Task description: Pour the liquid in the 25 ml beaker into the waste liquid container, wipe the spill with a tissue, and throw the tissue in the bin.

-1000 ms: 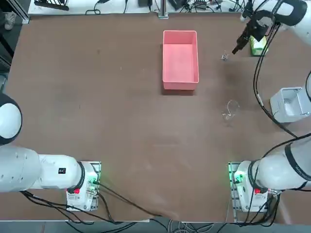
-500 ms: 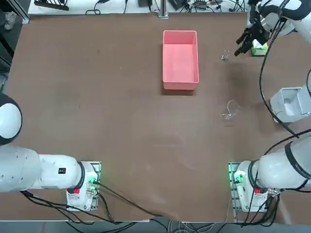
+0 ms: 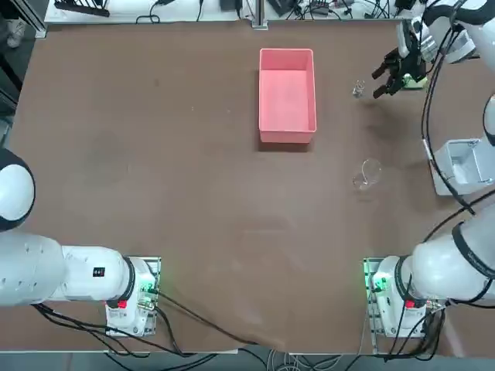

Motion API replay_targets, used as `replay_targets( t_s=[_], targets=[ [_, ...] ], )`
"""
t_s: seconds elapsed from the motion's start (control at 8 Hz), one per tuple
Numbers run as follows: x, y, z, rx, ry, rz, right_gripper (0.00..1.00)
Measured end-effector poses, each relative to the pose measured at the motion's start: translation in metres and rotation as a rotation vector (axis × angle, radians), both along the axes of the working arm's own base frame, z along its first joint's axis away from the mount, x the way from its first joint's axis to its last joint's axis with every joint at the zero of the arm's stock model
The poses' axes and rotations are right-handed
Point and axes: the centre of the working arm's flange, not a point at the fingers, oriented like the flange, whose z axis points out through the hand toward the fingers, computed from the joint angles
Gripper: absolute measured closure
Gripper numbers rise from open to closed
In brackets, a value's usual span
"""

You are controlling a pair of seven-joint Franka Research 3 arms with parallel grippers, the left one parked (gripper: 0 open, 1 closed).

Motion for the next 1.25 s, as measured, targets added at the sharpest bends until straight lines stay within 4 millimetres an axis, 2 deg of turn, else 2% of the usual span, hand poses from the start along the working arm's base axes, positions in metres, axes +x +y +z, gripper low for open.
replay_targets(
  t_s=[0.25, 0.62, 1.0, 1.25],
  targets=[
    [0.015, -0.018, -0.018, 0.061, -0.012, 0.052, 0.00],
    [0.032, -0.026, -0.051, 0.126, -0.035, 0.095, 0.00],
    [0.033, -0.028, -0.085, 0.169, -0.049, 0.116, 0.00],
    [0.033, -0.031, -0.091, 0.176, -0.050, 0.116, 0.00]
  ],
)
